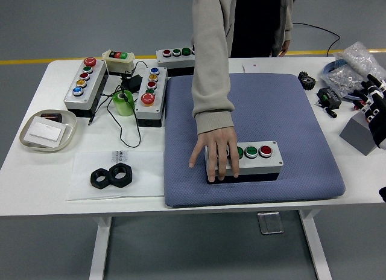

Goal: Pick up the button,place it on the desk,press the button,press the button

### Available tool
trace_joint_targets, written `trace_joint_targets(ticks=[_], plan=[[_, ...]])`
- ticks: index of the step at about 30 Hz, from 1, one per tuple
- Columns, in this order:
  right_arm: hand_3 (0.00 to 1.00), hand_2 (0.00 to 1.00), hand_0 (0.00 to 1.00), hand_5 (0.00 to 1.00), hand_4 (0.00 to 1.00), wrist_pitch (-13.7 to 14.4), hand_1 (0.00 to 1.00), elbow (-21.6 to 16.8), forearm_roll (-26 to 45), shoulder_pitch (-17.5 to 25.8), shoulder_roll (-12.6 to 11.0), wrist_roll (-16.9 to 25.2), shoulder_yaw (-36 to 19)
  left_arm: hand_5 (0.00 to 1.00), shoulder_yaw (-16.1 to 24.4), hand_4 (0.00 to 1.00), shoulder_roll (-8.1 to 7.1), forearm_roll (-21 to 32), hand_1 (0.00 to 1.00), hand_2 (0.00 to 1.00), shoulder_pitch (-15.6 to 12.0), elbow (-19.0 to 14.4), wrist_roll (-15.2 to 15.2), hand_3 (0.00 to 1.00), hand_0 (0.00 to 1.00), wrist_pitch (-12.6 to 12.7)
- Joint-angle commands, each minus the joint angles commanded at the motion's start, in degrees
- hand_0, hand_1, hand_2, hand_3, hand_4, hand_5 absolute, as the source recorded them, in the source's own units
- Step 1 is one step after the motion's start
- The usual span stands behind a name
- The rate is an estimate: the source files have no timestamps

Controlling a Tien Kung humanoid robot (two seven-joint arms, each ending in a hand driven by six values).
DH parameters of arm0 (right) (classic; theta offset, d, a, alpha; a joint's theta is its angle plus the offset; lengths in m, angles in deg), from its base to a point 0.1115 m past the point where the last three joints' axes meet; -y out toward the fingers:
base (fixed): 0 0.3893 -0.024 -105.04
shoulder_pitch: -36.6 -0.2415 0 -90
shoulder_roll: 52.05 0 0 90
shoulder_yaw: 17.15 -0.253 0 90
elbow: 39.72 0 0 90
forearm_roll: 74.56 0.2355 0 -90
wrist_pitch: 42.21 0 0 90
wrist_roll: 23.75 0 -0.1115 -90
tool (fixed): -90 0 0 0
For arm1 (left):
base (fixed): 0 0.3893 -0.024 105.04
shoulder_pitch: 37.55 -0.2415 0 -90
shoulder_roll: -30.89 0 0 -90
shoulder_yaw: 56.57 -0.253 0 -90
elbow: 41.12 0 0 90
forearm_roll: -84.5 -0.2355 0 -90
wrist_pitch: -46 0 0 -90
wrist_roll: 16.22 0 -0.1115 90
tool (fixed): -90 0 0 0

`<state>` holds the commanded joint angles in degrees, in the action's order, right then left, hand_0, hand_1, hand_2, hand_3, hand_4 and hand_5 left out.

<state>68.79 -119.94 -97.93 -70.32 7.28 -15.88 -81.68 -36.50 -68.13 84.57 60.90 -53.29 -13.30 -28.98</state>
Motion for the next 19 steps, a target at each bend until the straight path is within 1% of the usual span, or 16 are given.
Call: trace_joint_targets(ticks=[6, 7, 11, 19], plan=[[0.855, 0.879, 0.925, 0.415, 0.559, 0.4, 0.842, 0.0, 0.2, 0.2, -0.1, -0.1, -0.1, 0.998, 0.4, 0.604, 0.0, -0.7, 0.824, 0.845, -0.2, 0.0, -0.2, 0.815, 0.745, 0.0], [0.854, 0.879, 0.926, 0.436, 0.555, 0.5, 0.842, 0.1, 0.2, 0.2, -0.1, -0.1, -0.1, 0.998, 0.5, 0.603, 0.0, -0.8, 0.824, 0.845, -0.2, 0.0, -0.3, 0.816, 0.744, 0.0], [0.854, 0.879, 0.926, 0.436, 0.555, 0.7, 0.842, 0.1, 0.0, 0.2, -0.1, -0.2, 0.0, 0.998, 0.9, 0.603, 0.02, -1.4, 0.824, 0.845, -0.4, 0.0, -0.4, 0.816, 0.744, 0.0], [0.853, 0.879, 0.928, 0.447, 0.552, 0.9, 0.842, 0.5, -2.9, 0.3, -0.1, -0.6, 0.1, 0.998, 1.3, 0.603, 0.06, -2.0, 0.823, 0.845, -0.8, 0.0, -0.6, 0.816, 0.744, 0.1]])
